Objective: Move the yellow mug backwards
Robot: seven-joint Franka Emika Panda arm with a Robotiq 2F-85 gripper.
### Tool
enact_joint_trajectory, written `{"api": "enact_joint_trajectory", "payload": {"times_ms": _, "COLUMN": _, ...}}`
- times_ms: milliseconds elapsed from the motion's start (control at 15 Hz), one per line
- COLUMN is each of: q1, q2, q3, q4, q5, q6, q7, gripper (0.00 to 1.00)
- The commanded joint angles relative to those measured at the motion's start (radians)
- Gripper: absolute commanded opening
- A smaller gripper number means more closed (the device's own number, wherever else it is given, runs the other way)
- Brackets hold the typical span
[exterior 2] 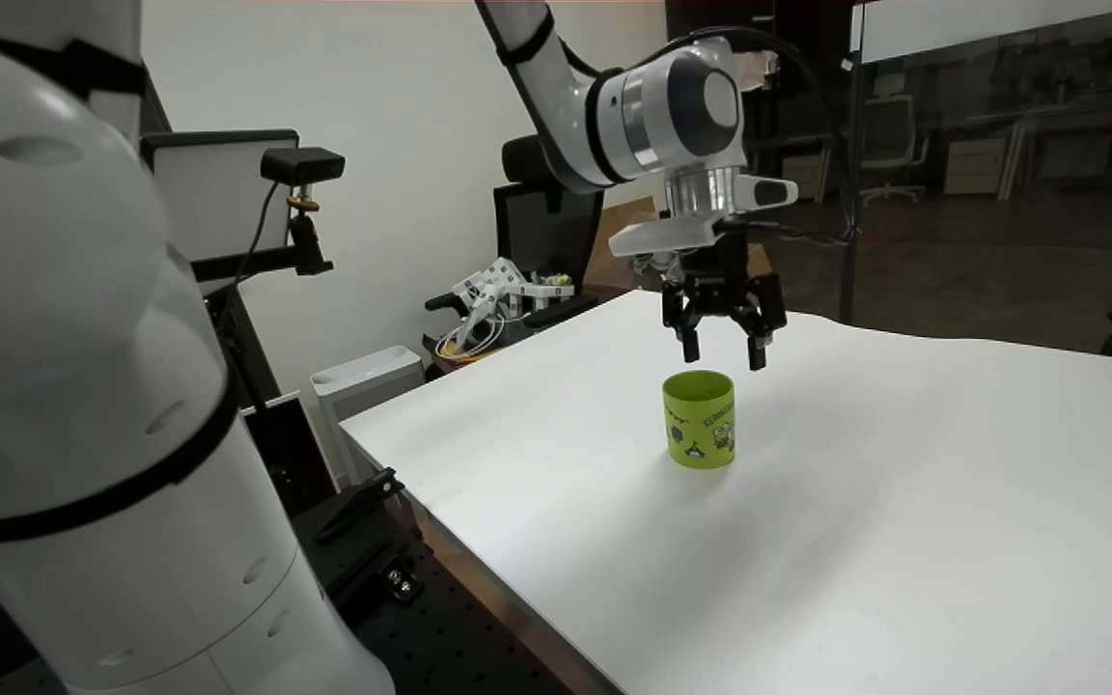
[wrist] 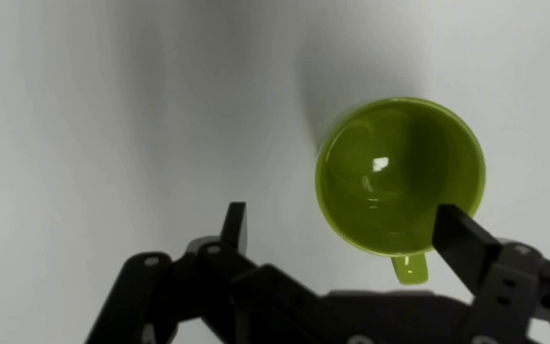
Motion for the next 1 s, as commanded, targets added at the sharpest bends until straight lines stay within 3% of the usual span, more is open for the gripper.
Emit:
{"api": "enact_joint_trajectory", "payload": {"times_ms": 0, "q1": 0.017, "q2": 0.024, "q3": -0.019, "q4": -0.012, "q5": 0.049, "q6": 0.103, "q7": 0.041, "gripper": 1.00}}
{"api": "enact_joint_trajectory", "payload": {"times_ms": 600, "q1": 0.042, "q2": 0.026, "q3": -0.049, "q4": -0.093, "q5": 0.111, "q6": 0.274, "q7": 0.049, "gripper": 1.00}}
{"api": "enact_joint_trajectory", "payload": {"times_ms": 933, "q1": 0.037, "q2": 0.043, "q3": -0.047, "q4": -0.080, "q5": 0.136, "q6": 0.274, "q7": 0.004, "gripper": 1.00}}
